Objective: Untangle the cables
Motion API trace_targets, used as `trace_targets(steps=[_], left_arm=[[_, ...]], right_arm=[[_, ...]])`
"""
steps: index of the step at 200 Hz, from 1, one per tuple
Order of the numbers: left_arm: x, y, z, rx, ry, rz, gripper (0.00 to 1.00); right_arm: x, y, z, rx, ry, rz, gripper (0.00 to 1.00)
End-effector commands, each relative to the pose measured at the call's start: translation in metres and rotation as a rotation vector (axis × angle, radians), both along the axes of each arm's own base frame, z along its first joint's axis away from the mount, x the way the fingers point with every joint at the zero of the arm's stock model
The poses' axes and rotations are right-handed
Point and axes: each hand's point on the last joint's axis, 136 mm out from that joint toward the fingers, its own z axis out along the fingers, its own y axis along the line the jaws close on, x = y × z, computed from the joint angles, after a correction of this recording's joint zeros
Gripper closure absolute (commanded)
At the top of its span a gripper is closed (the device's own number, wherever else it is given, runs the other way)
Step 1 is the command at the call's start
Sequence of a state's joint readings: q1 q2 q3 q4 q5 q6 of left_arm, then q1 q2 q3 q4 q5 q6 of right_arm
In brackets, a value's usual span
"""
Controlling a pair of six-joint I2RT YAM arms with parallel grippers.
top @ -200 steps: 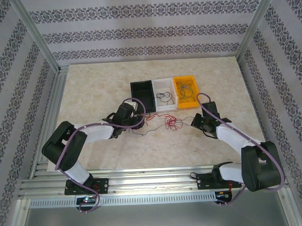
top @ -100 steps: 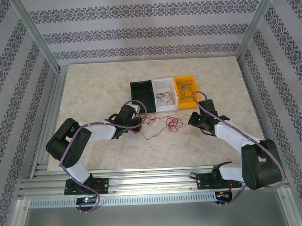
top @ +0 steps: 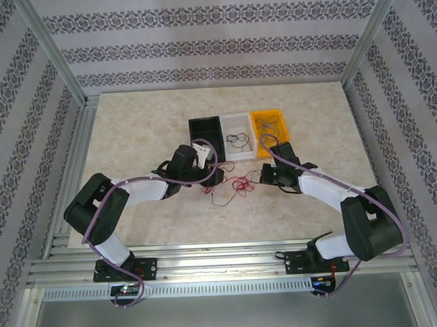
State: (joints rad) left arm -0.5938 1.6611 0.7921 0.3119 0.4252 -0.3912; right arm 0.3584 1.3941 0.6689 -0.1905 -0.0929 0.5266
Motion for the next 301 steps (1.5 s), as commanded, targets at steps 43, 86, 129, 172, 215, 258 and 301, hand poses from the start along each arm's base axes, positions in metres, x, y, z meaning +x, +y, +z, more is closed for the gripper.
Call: trace_targets(steps=[43, 86, 129, 172, 215, 258, 301], left_arm=[[-0.001, -0.036, 0.012, -0.012, -0.046, -0.182, 0.38], [-0.011, -0.042, -0.013, 0.067, 0.018, -0.261, 0.34], [-0.023, -0.048, -0.029, 0.094, 0.076, -0.324, 0.35], [-0.03, -0.05, -0.04, 0.087, 0.127, -0.344, 0.36], [-0.038, -0.049, -0.055, 0.099, 0.183, -0.357, 0.39], [-0.049, -0.041, -0.07, 0.133, 0.228, -0.368, 0.5], [-0.056, -0.034, -0.087, 0.175, 0.263, -0.363, 0.66]], right_arm=[[0.007, 0.016, 0.005, 0.014, -0.009, 0.055, 1.0], [0.007, 0.019, 0.007, 0.024, -0.01, 0.062, 1.0], [0.007, 0.019, 0.007, 0.022, -0.007, 0.063, 1.0], [0.007, 0.019, 0.007, 0.021, -0.007, 0.062, 1.0], [0.009, 0.017, 0.009, 0.011, -0.016, 0.045, 1.0], [0.013, 0.009, 0.011, -0.007, -0.025, 0.002, 1.0], [0.017, -0.004, 0.019, 0.004, -0.049, -0.063, 1.0]])
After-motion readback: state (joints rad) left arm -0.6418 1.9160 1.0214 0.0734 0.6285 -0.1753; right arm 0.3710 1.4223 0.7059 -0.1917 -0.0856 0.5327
